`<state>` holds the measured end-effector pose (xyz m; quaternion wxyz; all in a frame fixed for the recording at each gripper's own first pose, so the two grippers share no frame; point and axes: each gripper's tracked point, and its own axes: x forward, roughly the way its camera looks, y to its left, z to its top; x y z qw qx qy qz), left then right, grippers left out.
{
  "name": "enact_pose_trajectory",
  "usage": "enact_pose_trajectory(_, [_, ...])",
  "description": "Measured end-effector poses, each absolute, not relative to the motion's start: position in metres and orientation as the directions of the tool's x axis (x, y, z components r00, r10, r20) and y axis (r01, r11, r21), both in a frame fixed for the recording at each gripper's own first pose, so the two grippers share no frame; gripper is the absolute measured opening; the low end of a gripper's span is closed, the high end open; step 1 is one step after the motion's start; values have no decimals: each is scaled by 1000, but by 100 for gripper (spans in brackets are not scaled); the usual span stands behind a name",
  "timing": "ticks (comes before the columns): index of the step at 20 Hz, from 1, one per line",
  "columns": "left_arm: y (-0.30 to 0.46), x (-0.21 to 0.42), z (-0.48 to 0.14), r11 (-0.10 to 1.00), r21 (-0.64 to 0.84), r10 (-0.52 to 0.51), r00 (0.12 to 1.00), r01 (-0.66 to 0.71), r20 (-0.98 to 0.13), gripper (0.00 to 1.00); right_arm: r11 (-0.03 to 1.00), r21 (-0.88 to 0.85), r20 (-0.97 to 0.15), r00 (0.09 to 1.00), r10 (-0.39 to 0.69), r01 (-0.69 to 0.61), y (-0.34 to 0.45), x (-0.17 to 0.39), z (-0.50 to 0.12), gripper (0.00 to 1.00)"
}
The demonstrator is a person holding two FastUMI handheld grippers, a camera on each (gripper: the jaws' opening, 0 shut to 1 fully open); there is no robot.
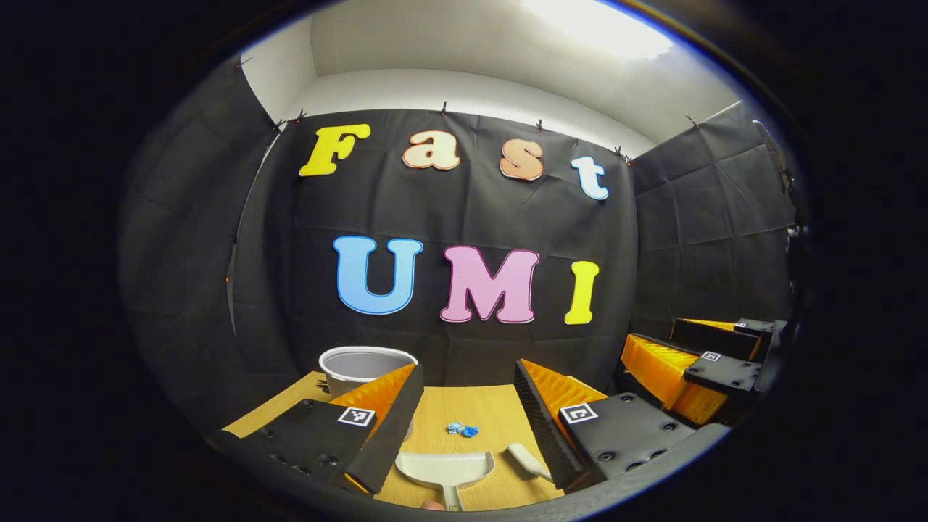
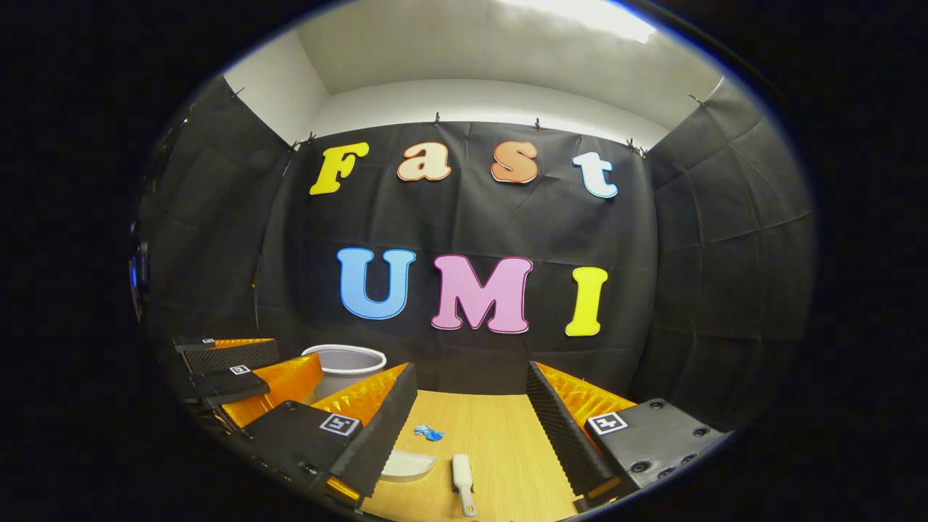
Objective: Pick up the small broom and dustpan from the desktop, sweep the trash into the dustpan with the broom, and then empty the trash into the garbage bin.
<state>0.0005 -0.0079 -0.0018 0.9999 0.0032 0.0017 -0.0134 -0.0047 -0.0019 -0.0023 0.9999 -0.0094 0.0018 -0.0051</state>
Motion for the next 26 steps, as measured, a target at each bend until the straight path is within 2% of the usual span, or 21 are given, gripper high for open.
enact_pose_trajectory(8, [5,8,1,1000,8,5,1000,-5,6,75,1000,-17,-6,1000,1,-1,4,4,-2,98])
enact_pose_trajectory(13, [19,7,-2,999,-44,28,1000,-29,-4,75,1000,-25,-4,1000,19,-19,5,15,5,98])
enact_pose_trajectory(16, [35,11,-23,994,-58,87,994,-91,-65,75,998,-36,-25,999,46,-46,5,21,3,98])
enact_pose_trajectory(21, [36,26,-29,988,-92,113,987,-123,-113,75,993,-50,-14,995,104,-104,6,46,6,98])
enact_pose_trajectory(23, [30,35,-33,989,-89,106,984,-120,-146,72,989,-59,-12,991,134,-135,6,61,5,98])
enact_pose_trajectory(26, [22,48,-40,989,-95,90,978,-109,-189,75,986,-46,17,987,158,-157,0,77,10,98])
